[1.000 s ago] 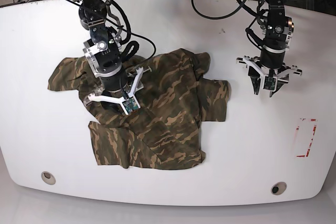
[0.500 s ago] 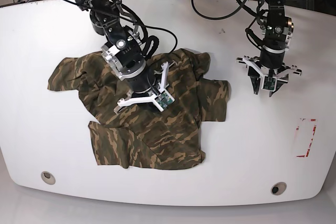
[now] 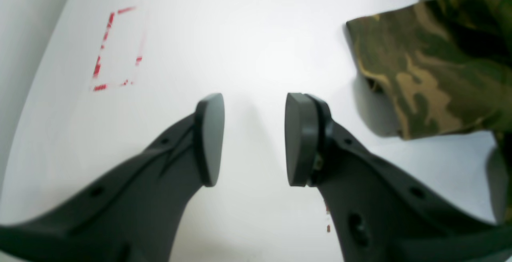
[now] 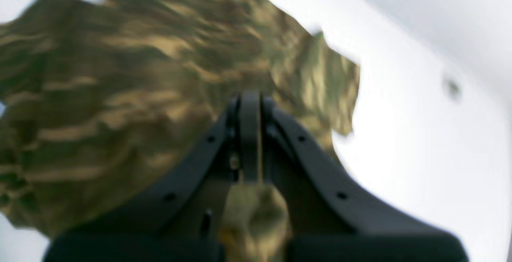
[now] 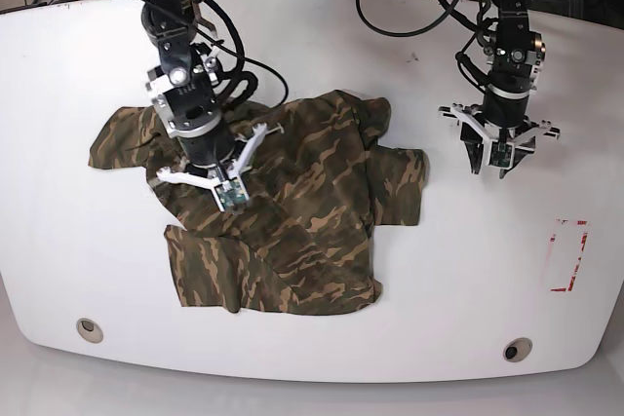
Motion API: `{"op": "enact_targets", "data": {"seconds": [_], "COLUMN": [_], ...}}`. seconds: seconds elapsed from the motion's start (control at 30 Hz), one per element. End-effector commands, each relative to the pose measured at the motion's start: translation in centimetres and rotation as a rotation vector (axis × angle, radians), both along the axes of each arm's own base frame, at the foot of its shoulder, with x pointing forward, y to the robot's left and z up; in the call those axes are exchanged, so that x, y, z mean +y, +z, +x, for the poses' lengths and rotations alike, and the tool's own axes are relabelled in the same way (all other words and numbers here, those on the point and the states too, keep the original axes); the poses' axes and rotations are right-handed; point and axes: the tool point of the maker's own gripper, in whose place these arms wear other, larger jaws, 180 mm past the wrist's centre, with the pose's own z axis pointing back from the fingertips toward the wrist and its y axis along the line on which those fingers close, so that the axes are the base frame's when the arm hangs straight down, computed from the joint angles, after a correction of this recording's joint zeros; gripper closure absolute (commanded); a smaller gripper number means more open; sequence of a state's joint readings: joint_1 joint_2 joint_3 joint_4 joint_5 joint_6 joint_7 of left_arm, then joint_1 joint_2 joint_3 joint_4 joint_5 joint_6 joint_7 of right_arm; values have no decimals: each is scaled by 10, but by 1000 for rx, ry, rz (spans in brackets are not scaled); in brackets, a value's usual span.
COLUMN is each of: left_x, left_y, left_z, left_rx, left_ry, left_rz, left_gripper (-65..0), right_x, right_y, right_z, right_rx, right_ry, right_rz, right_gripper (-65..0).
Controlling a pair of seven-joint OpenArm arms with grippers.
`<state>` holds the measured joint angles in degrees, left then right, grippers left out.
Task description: Layout the t-shirt on the table in an organized manner, then fold the t-shirt properly
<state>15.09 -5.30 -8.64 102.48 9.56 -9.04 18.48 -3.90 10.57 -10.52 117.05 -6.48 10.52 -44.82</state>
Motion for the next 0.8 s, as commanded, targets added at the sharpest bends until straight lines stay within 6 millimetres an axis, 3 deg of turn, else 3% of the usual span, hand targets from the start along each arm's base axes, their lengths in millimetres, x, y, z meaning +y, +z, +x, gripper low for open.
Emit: {"op": "enact_targets", "data": {"seconds": [0.0,0.17,0.23,0.43,0.57,0.77], "left_x": [-1,-2,-5,-13,-19,-19], "left_y": [16,16,13,12,12,14], "left_z": [8,9,7,8,9,13], "left_rx": [-58,-60,-48,-47,-46,-53], "left_ry": [-5,-10,-20,-40,-59,-57], "left_rz": [0,-3,-14,-28,-25,-29], "left_gripper": [-233,-233,-235,-239,-241,-243], "right_x": [4,-10,-25,-43,-50,-49], "right_y": [16,18,18,26,28,17], "right_z": [-3,-13,-14,-11,-2,6], "right_rx": [-39,-26,-26,-51,-72,-59], "right_ry": [-1,-63,-98,-137,-135,-99], "right_rz": [50,72,64,51,38,-46], "right_gripper": [-33,-122,-180,-374,-402,-349]}}
